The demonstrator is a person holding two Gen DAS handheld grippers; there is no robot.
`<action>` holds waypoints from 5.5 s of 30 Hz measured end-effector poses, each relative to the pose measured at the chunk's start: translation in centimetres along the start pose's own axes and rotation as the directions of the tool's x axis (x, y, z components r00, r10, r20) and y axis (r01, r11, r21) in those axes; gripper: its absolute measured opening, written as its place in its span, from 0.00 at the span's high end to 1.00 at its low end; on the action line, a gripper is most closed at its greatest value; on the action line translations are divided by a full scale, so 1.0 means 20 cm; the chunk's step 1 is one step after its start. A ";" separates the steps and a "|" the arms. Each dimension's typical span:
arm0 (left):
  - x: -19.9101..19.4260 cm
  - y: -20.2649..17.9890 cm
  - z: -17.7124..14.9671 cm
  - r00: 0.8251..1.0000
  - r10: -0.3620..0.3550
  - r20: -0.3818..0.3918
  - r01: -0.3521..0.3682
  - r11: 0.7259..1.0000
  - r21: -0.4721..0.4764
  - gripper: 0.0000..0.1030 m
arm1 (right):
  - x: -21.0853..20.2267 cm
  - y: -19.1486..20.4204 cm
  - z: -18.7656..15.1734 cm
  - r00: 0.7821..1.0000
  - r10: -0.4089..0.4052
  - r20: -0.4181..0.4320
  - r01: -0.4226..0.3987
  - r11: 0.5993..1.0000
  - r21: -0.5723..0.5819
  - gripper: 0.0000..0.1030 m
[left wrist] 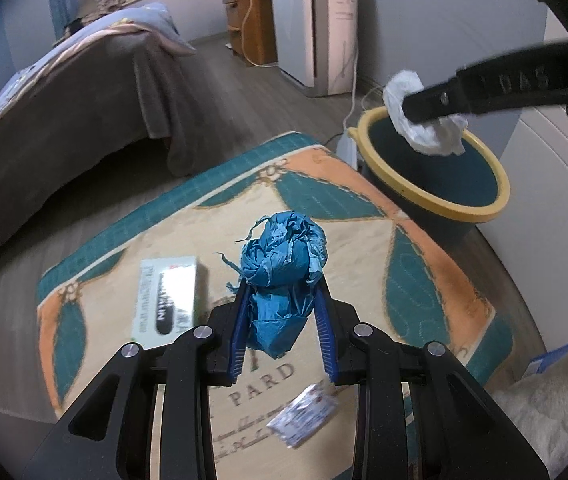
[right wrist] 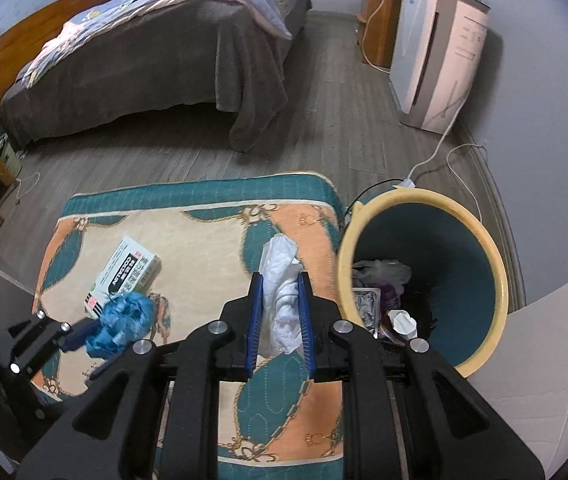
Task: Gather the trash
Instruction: 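Carry the tissue and mask over the wastebasket and open both tools, then move both tools back over the cushion and grasp the foil packet with the left tool, then grasp the COLTALIN medicine box with the right tool while the left tool holds the foil packet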
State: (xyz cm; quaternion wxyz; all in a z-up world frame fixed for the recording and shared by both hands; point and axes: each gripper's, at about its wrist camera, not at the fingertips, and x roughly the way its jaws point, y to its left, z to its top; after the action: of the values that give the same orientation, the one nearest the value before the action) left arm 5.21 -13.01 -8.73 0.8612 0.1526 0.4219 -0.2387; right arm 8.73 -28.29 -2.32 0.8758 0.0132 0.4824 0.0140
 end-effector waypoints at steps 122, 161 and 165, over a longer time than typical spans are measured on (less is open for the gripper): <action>0.06 0.08 -0.40 0.992 -0.013 -0.128 0.022 0.997 0.068 0.05 | 0.12 0.14 -0.10 0.991 -0.105 -0.085 0.119 0.977 0.179 0.06; -0.33 0.94 -0.16 0.984 0.180 -0.001 -0.176 0.958 -0.228 0.71 | 0.47 0.59 0.03 0.983 0.013 -0.181 0.025 0.979 0.203 0.06; -0.29 1.05 -0.15 0.983 0.185 -0.010 -0.182 0.948 -0.261 0.71 | 0.57 0.71 0.04 0.978 -0.005 -0.207 0.035 0.989 0.141 0.06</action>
State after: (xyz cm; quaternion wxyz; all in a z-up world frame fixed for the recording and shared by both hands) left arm 11.51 7.73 -4.52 0.8953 0.0749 0.4273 -0.1012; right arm 15.30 -13.73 -11.05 0.8179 0.0701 0.5704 -0.0282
